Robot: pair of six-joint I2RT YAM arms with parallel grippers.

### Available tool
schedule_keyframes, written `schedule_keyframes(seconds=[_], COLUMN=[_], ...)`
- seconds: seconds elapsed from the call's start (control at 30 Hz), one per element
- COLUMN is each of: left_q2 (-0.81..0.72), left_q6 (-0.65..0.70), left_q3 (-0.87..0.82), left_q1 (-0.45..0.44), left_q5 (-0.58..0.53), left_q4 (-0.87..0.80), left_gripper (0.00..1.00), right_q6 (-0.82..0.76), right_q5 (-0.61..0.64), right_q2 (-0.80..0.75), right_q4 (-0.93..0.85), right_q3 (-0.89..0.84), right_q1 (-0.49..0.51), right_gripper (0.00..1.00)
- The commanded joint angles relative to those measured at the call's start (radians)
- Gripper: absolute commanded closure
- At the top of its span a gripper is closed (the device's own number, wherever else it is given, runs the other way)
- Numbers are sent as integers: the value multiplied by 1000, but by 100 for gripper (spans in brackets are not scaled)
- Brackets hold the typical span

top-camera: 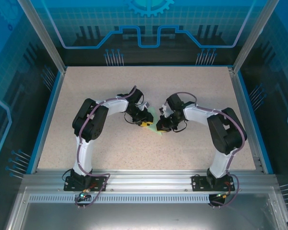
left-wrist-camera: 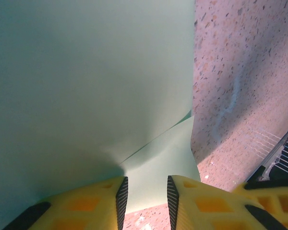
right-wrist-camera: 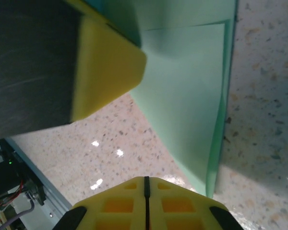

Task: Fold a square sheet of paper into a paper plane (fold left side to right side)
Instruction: Third fold the triangle at the center of the table.

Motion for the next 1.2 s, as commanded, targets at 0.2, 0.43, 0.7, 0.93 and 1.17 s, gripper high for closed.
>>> schedule_keyframes(seconds=[0.2,0.43,0.7,0.93,1.17], left_q2=[48,-40,-186,-186,-133], left_q6=[0,-21,-60,-103,-126], left_q3=[-13,-28,-88,-132,-116], left_q1=[-9,-10,-41,-95,-104], left_q5=[-93,-68,-36,-29,-30], left_q4=[-45,-16,16,60,87], left_gripper=[67,65,66,73,78], right_q6=[43,57,56,52,47], right_q5=[102,155,172,173,168], right_q2=[86,103,106,108,108], right_q4=[-68,-81,-74,-73,-74], right_q3=[1,-56,-74,-71,-71], right_q1=[9,4,4,5,8], right_gripper=[94,94,95,96,97])
